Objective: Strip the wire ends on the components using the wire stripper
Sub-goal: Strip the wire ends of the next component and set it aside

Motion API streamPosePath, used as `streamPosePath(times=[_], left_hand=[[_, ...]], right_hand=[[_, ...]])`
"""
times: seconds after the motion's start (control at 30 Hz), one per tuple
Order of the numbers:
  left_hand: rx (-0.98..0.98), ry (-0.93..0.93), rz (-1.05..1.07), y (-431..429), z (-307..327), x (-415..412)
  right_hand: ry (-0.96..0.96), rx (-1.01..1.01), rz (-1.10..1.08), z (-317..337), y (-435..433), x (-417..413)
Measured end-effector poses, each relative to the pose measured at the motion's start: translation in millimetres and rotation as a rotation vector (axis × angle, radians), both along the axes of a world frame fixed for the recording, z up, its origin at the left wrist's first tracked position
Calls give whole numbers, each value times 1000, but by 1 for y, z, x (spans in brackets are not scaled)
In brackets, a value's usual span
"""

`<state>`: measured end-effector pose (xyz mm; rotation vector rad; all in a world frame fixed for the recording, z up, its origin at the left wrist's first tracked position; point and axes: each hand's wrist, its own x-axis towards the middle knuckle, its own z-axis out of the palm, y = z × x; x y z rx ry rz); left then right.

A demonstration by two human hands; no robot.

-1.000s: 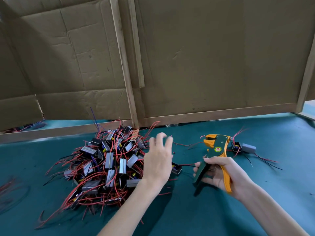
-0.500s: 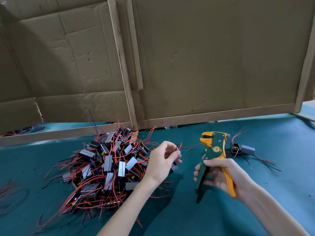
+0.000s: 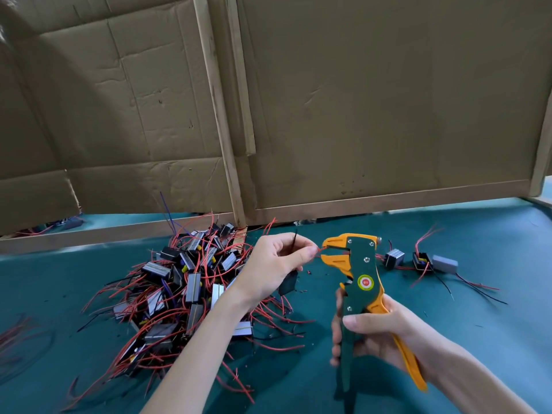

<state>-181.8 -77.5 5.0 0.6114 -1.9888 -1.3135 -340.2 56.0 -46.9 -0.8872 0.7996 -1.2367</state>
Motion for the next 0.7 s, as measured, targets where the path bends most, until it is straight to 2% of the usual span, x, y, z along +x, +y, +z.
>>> streamPosePath(times=[0.47,0.6,0.7], left_hand=[[5,-89,-111,-2,8,9],[-31,-114,-120,-4,11,12],[-19,-125,-122,-5,6,9]], right_hand=[[127,7,-17,0,4,4],[178,60,-106,1,5,14],[282,98,-274,-4,2,25]])
